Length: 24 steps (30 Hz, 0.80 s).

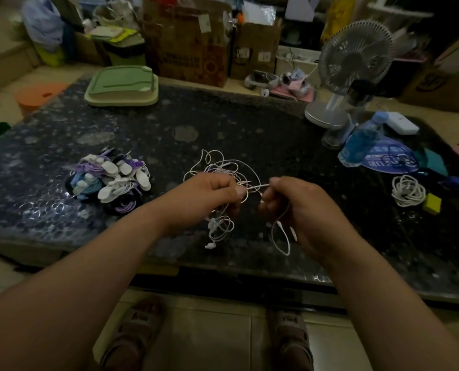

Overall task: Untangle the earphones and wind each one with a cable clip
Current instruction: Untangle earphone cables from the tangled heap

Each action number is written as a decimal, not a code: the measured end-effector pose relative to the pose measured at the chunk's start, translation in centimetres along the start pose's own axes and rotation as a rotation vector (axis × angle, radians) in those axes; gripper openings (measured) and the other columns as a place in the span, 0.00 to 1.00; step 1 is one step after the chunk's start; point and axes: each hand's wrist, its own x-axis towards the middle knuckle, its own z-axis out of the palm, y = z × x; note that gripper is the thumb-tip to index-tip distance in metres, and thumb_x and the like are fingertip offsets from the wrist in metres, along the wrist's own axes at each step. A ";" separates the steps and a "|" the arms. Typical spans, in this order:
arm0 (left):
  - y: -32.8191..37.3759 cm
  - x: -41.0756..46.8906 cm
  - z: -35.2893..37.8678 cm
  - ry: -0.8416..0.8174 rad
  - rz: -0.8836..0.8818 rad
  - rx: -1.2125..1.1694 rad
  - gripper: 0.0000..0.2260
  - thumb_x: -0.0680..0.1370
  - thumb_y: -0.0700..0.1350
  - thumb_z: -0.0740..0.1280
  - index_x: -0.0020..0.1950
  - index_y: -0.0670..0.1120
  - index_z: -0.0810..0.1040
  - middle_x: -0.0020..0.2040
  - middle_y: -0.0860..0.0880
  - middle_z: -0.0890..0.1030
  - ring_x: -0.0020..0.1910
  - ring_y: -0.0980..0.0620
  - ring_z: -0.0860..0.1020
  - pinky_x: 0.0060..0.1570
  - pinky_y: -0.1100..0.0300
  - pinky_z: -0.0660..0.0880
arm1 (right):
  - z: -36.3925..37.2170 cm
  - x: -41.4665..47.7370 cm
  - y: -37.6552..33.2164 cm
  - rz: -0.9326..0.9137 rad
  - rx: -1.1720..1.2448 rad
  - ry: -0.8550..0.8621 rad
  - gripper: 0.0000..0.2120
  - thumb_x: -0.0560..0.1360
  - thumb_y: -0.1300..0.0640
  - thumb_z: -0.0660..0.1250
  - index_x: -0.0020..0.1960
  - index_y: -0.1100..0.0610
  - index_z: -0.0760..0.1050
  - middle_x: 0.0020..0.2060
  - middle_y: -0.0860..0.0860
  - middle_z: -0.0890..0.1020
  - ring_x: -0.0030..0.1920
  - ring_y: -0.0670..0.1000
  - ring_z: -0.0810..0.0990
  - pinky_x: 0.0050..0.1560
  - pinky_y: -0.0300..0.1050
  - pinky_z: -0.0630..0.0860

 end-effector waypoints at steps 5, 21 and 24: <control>0.6 0.0 0.2 -0.019 0.017 0.014 0.10 0.85 0.46 0.65 0.45 0.48 0.82 0.35 0.47 0.78 0.34 0.53 0.75 0.37 0.59 0.72 | 0.1 -0.3 0.5 -0.061 -0.334 -0.040 0.17 0.83 0.39 0.61 0.55 0.47 0.83 0.50 0.44 0.86 0.52 0.44 0.83 0.57 0.48 0.77; -0.4 0.6 0.6 -0.022 -0.024 0.333 0.14 0.86 0.52 0.62 0.45 0.46 0.76 0.34 0.56 0.76 0.32 0.61 0.72 0.36 0.62 0.71 | -0.5 -0.3 1.0 -0.048 -0.380 0.040 0.14 0.80 0.47 0.67 0.65 0.47 0.77 0.57 0.44 0.82 0.57 0.48 0.82 0.59 0.50 0.79; -0.2 0.7 1.1 -0.042 0.003 0.384 0.12 0.86 0.49 0.62 0.43 0.52 0.76 0.37 0.52 0.78 0.35 0.58 0.75 0.39 0.55 0.74 | 0.7 -0.4 1.2 -0.164 -0.457 -0.075 0.20 0.80 0.44 0.66 0.71 0.40 0.70 0.60 0.38 0.80 0.57 0.39 0.79 0.58 0.44 0.76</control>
